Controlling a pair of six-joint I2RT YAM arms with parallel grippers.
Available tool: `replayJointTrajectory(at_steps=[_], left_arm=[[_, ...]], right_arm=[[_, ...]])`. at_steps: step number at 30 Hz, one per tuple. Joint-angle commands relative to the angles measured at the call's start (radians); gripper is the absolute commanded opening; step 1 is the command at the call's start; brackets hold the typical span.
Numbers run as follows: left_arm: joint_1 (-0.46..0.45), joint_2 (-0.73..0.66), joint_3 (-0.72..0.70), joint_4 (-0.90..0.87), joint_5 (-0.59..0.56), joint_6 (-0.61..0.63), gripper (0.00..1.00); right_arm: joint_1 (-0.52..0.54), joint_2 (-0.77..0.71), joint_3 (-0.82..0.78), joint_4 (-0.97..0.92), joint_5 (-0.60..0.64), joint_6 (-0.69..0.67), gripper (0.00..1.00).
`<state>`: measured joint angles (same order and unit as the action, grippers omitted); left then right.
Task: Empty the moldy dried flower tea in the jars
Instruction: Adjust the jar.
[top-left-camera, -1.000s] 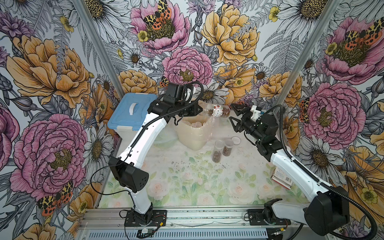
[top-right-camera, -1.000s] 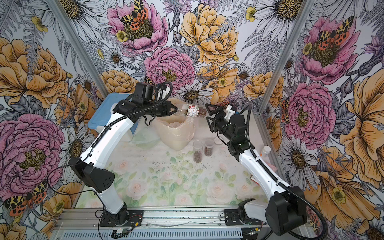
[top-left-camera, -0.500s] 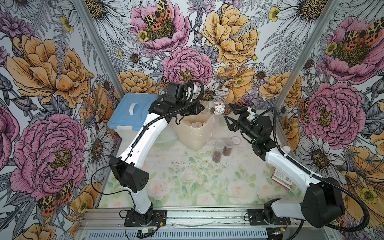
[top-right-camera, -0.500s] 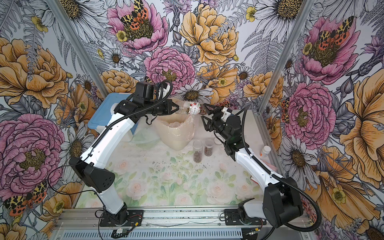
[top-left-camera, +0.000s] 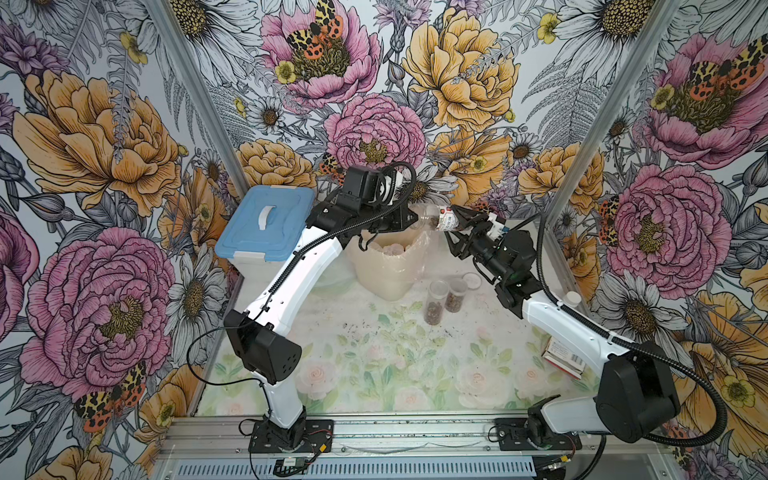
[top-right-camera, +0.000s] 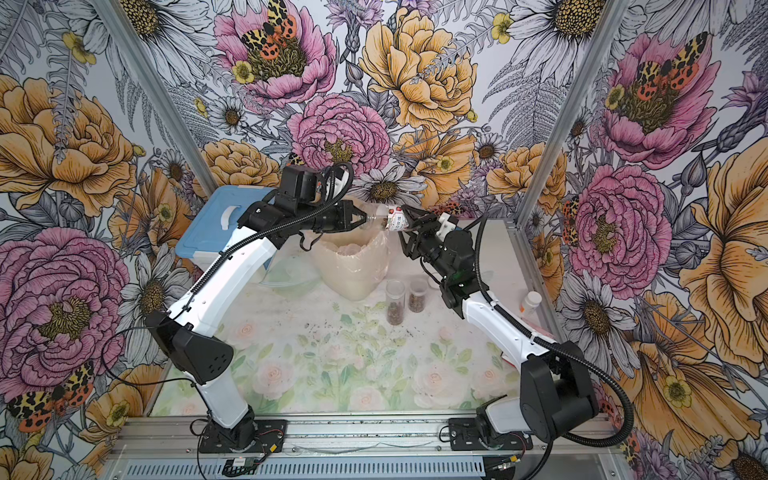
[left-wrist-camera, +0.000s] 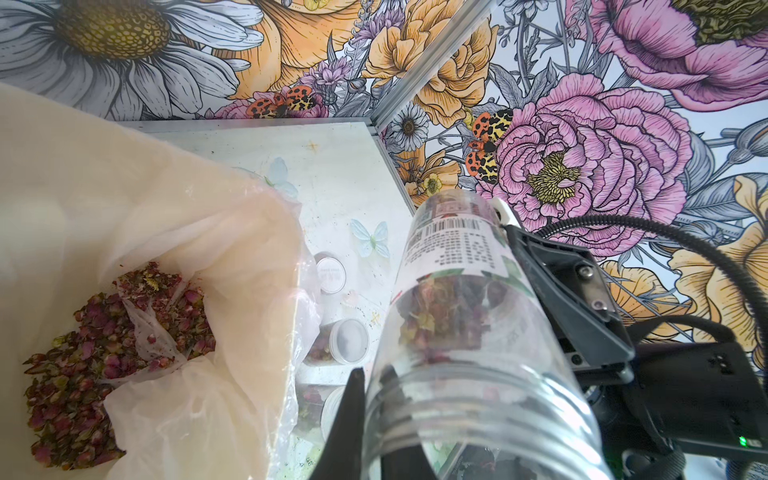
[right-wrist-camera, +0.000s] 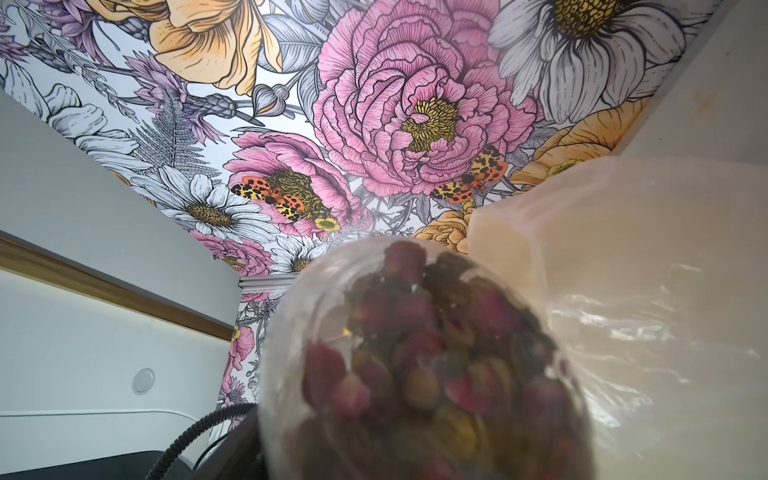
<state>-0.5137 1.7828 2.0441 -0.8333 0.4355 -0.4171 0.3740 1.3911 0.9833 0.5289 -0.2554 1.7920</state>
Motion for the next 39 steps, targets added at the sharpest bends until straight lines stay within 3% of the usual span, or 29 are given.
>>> replayJointTrajectory(at_steps=[1,18,24,33,39], left_arm=[[-0.016,0.01,0.021,0.021,0.022,-0.008,0.0],[-0.019,0.021,0.02,0.021,-0.008,-0.01,0.0],[-0.011,0.022,0.024,0.02,-0.01,-0.011,0.06],[0.002,0.009,0.02,0.02,-0.017,-0.012,0.24],[0.026,-0.045,-0.01,0.02,-0.044,-0.007,0.45]], right_arm=[[0.012,0.014,0.034,0.056,0.049,0.005,0.68],[0.028,0.013,0.0,0.097,0.171,0.047,0.35],[0.028,0.022,-0.002,0.1,0.193,0.057,0.27],[0.031,0.031,-0.005,0.112,0.218,0.064,0.23],[0.03,0.042,-0.003,0.117,0.243,0.053,0.23]])
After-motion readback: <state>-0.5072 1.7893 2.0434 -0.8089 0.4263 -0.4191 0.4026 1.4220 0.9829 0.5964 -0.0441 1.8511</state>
